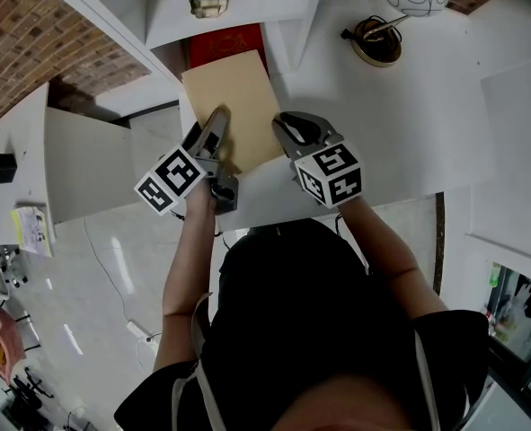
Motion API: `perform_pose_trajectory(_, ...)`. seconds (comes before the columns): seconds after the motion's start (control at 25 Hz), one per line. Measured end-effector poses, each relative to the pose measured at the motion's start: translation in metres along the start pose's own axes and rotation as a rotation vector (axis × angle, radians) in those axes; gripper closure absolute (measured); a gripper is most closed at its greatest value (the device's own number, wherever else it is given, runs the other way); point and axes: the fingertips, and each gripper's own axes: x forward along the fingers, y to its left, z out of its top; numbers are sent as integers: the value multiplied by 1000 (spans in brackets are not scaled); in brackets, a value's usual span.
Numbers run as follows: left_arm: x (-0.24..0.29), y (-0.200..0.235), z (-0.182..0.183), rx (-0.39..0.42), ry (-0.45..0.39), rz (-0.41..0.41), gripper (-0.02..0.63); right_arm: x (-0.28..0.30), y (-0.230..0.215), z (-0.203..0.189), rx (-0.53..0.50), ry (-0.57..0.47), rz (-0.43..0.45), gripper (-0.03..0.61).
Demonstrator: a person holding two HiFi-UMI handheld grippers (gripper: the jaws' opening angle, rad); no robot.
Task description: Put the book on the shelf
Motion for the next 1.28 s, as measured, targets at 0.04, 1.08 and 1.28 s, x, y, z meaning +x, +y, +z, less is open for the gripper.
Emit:
perform_pose_trajectory(0.04,-1,1,2,17,-14,17,319,1,1,0,6,-1,4,512)
perform_pose_trajectory(1.08,2,8,9,366,-35,109,467,36,14,0,1,29,17,552)
perform_pose_trajectory(1.28,-15,8,-4,556,-16,90,403,36,14,0,-13,37,9,560)
